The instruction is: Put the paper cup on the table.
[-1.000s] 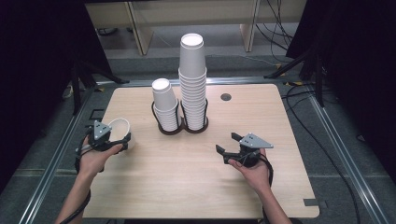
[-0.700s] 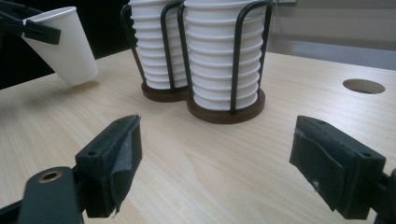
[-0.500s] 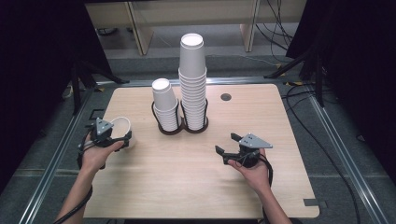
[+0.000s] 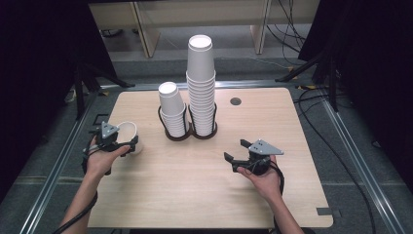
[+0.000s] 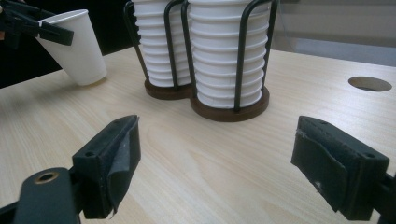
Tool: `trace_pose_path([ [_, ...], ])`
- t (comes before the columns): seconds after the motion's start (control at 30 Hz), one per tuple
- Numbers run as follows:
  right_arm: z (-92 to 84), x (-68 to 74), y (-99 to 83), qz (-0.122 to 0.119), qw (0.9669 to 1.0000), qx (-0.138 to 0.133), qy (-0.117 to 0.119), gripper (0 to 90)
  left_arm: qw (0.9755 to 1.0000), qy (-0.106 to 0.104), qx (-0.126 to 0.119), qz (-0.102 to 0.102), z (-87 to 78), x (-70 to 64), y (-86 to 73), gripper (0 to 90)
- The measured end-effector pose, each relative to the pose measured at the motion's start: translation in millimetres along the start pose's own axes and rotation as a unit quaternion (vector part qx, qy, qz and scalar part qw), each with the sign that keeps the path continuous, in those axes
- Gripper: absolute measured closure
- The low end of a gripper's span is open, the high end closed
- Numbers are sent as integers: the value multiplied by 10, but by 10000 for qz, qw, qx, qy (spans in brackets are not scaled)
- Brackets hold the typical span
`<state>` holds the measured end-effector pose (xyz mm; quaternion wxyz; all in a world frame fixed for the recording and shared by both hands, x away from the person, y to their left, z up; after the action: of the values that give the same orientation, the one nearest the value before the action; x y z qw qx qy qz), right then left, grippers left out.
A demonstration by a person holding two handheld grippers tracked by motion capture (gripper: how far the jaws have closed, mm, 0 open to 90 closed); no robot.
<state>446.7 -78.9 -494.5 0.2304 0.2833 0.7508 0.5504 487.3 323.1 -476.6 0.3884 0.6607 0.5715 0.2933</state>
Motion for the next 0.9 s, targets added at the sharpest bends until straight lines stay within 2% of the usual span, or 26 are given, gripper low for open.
trace_pose_path([
  [0.1,-6,-7,-2,-32,10000,36,-28,160,10000,-14,-2,12,24,-5,17,120],
  [0.17,-1,8,-4,46,10000,48,16,159,10000,38,8,25,42,0,31,120],
  [0.23,-3,-25,4,-120,9999,5,-103,159,10000,14,-1,23,73,-2,46,119],
  [0.3,4,-1,3,-46,10000,-8,2,159,10000,6,21,23,101,-5,53,119],
  [0.43,2,-7,1,-60,10000,21,-11,157,10000,-30,44,0,152,-9,68,118],
  [0.53,1,15,-1,65,10000,38,54,157,10000,-6,53,-9,192,0,68,117],
  [0.6,3,-6,3,-68,10000,13,-7,156,10000,-11,54,-38,216,4,69,115],
  [0.7,-1,-9,-7,-78,9999,64,-46,155,9999,-40,67,-69,240,3,80,113],
  [0.8,12,8,-5,-24,10000,32,67,155,10000,-30,57,-72,261,7,89,108],
  [0.9,15,-2,0,-105,9999,7,49,155,9999,-49,36,-122,285,11,94,104],
])
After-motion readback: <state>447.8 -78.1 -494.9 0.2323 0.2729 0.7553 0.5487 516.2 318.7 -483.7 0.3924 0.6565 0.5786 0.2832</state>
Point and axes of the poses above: each handheld gripper's, and its own axes: z roughly forward along the jaws, y roughly out of its top, x roughly to its left, the point moved 8 cm from there along z, roughly forward along the jaws, and after that the axes turned 9 degrees about -z, right-handed, at the moved point
